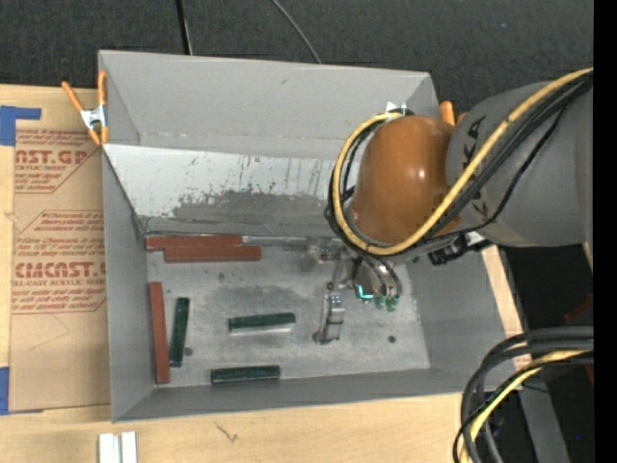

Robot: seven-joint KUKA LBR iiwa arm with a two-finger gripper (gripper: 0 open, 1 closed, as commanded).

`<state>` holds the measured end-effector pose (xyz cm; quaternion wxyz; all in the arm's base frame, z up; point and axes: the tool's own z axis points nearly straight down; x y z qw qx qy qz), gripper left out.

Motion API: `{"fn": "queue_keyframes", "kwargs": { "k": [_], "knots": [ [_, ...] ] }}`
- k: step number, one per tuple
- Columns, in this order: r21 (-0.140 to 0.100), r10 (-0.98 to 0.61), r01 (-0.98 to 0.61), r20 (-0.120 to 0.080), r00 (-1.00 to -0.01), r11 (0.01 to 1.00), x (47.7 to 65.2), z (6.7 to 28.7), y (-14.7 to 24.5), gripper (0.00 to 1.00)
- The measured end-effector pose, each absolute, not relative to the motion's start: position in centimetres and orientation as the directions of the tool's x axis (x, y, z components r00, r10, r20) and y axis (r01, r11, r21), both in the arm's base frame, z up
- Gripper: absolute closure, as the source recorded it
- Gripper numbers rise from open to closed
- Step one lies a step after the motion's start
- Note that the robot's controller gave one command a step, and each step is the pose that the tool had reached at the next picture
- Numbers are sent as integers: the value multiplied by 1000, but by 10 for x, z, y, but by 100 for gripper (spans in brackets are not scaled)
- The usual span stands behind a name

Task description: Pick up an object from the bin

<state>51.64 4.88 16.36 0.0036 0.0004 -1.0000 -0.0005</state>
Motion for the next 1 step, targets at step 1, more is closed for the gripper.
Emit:
{"fn": "queue_keyframes", "kwargs": {
  "k": [1],
  "knots": [
    [1,0,0,-1,-1000,1000,518,168,49,0]
  ]
}}
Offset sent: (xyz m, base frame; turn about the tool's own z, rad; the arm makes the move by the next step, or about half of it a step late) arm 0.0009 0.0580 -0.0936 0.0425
